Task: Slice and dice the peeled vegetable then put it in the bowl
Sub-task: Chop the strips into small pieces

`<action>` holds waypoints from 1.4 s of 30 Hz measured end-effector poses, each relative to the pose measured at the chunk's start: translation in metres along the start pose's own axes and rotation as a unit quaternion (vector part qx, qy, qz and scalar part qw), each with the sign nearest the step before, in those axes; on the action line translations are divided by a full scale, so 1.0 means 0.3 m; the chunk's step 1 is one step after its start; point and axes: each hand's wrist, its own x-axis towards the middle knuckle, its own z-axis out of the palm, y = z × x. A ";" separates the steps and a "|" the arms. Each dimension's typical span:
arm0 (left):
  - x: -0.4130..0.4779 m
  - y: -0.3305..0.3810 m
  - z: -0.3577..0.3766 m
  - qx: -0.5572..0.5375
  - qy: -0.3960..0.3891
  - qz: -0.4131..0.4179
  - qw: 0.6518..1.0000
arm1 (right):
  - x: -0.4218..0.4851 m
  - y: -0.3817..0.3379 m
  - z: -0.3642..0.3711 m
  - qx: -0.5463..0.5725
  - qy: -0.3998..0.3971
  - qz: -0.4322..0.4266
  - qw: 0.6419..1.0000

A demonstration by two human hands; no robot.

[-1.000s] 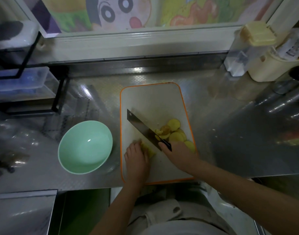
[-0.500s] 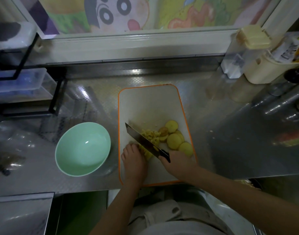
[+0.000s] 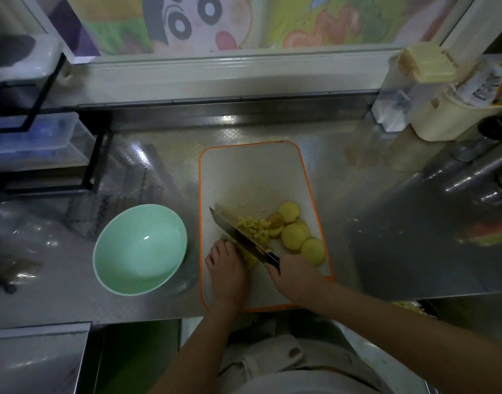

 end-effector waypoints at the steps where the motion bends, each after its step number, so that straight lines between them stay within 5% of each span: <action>1: 0.000 0.002 0.001 -0.004 0.002 0.000 1.000 | -0.001 -0.001 0.000 -0.009 0.004 -0.004 1.000; 8: 0.002 -0.004 0.014 0.006 -0.010 -0.005 1.000 | 0.027 -0.006 0.048 -0.069 0.055 -0.046 0.995; 19: -0.003 0.002 0.017 0.026 0.005 0.013 1.000 | 0.042 0.025 0.070 -0.015 0.045 -0.047 0.998; 30: 0.020 0.012 -0.046 -0.003 -0.142 -0.037 0.989 | 0.112 0.083 0.055 0.082 0.002 -0.043 0.996; 42: -0.006 -0.017 -0.118 -0.047 -0.132 -0.064 0.988 | 0.088 0.045 0.018 0.128 0.042 -0.070 0.988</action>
